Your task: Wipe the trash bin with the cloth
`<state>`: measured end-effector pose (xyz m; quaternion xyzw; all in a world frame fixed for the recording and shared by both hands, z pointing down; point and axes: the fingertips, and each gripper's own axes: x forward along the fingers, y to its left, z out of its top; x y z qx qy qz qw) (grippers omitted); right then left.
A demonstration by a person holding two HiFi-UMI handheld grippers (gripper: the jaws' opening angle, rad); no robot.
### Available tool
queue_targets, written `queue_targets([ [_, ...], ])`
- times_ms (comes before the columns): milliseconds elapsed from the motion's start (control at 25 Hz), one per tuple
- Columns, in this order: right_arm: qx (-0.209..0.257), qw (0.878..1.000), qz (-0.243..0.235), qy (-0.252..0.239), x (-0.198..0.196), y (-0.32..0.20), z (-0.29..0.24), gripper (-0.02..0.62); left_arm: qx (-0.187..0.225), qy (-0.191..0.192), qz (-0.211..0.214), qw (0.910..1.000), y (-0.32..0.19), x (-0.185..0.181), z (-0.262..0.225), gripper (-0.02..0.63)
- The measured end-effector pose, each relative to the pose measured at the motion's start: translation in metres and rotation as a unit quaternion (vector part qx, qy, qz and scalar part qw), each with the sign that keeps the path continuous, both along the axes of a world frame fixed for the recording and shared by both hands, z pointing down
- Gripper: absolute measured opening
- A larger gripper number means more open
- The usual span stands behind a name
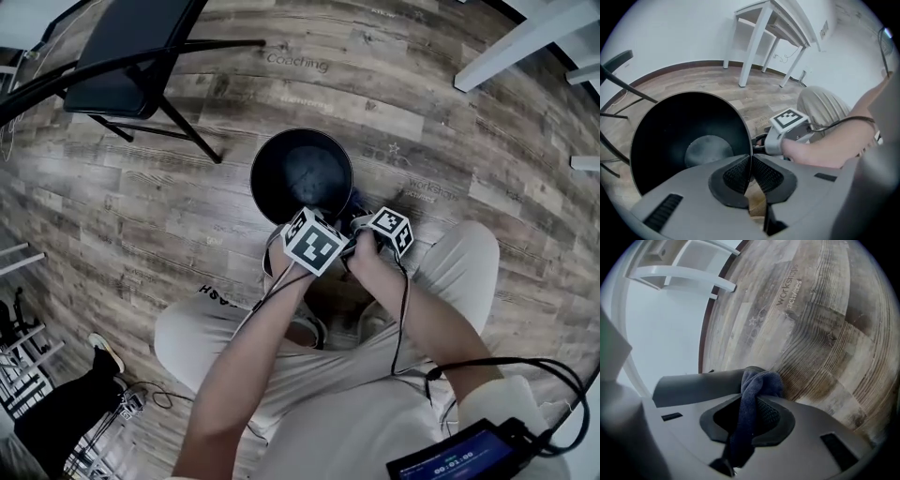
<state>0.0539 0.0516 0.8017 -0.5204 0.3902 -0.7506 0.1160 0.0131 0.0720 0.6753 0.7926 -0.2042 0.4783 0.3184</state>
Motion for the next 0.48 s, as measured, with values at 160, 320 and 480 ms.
queue_targets([
  [160, -0.034, 0.998, -0.039, 0.039, 0.003, -0.001, 0.057, 0.069, -0.001, 0.004, -0.038, 0.9993, -0.004, 0.002, -0.001, 0.032],
  [320, -0.022, 0.991, -0.099, 0.084, 0.004, -0.011, 0.082, 0.069, -0.007, 0.014, -0.076, 0.9970, -0.007, 0.000, -0.003, 0.032],
  [480, -0.022, 0.989, -0.112, 0.089, 0.004, -0.014, 0.075, 0.069, -0.014, 0.040, -0.081, 0.9958, -0.009, -0.001, -0.007, 0.032],
])
